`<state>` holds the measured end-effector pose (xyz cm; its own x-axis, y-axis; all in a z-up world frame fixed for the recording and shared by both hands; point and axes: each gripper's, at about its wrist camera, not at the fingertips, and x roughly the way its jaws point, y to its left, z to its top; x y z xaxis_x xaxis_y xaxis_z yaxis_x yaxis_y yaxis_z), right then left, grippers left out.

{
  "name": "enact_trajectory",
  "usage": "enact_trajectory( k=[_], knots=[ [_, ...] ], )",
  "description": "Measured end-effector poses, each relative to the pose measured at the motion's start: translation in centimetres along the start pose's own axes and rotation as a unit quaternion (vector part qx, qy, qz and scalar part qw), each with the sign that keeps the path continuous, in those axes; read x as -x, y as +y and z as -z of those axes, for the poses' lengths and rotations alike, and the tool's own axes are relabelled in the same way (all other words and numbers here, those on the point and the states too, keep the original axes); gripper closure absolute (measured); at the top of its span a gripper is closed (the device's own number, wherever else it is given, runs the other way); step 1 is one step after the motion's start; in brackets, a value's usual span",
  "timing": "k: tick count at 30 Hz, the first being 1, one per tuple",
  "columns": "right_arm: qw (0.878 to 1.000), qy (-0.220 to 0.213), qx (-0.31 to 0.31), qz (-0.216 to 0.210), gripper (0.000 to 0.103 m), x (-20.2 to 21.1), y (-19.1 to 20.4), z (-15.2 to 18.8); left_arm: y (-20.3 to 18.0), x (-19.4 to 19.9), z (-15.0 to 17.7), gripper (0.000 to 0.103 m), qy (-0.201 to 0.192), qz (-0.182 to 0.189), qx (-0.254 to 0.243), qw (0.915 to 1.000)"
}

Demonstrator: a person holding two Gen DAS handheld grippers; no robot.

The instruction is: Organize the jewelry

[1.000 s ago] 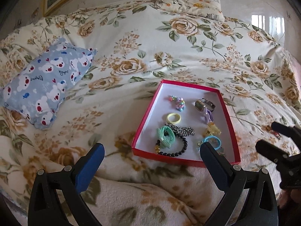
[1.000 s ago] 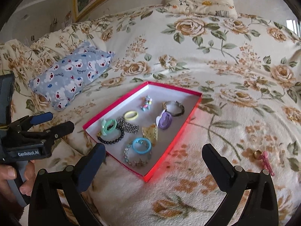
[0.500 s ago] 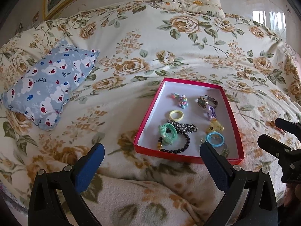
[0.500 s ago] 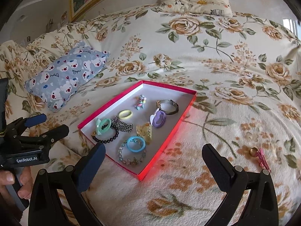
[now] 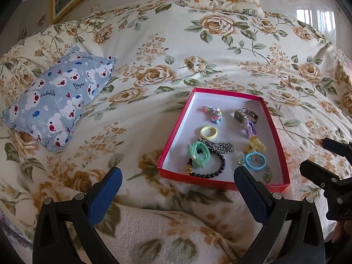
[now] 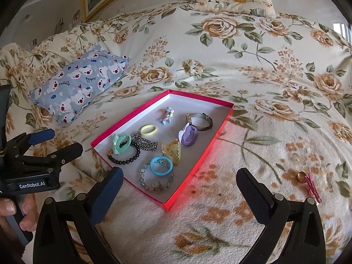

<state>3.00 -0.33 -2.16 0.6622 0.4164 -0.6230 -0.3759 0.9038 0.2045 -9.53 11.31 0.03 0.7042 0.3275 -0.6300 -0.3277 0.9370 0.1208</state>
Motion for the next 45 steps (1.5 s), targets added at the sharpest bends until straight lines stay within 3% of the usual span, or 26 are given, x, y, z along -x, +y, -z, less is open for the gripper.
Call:
enact_trajectory(
  k=[45],
  knots=[
    [1.0,0.009,0.006,-0.012,0.0,-0.5,0.4,-0.2,-0.3,-1.4,-0.2,0.001,0.013,0.001,-0.01,0.9999]
  ],
)
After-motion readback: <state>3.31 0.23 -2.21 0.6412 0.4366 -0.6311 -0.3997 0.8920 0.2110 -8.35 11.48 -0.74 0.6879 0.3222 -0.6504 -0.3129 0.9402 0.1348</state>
